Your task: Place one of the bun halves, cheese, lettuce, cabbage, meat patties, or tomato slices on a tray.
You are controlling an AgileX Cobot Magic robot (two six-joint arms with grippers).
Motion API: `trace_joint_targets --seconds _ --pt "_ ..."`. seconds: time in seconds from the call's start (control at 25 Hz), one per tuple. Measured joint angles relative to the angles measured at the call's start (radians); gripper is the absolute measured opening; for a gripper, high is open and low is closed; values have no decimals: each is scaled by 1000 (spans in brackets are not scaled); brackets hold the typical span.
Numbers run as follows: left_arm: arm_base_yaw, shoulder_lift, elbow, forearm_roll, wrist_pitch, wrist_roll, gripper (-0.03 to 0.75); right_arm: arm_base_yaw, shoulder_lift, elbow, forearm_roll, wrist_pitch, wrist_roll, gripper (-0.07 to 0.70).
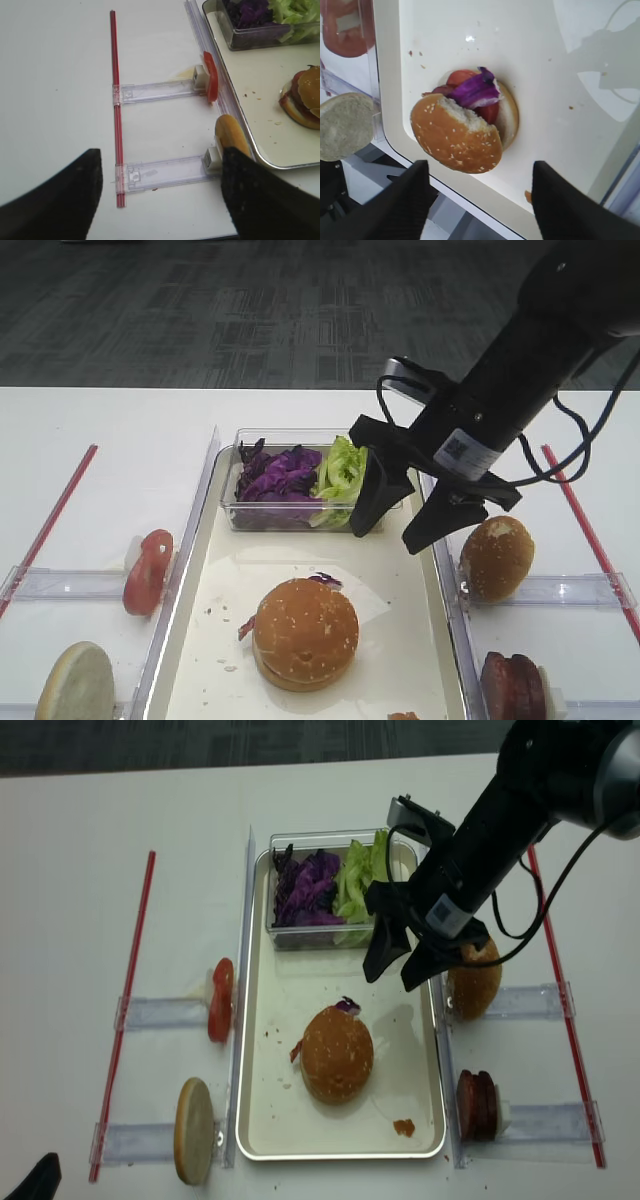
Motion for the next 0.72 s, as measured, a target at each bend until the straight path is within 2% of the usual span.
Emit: trace_joint_targets --seconds 0.2,0.32,0.48,0.72 --pt "0 0 0 0 0 0 468 0 0 -70 -129 58 108 461" --pt "0 0 0 0 0 0 468 0 0 -113 -224 72 179 461" --pt "0 0 0 0 0 0 468 0 -2 -178 -344 79 263 461" --pt "0 0 0 0 0 0 468 0 -29 -219 -449 84 312 461"
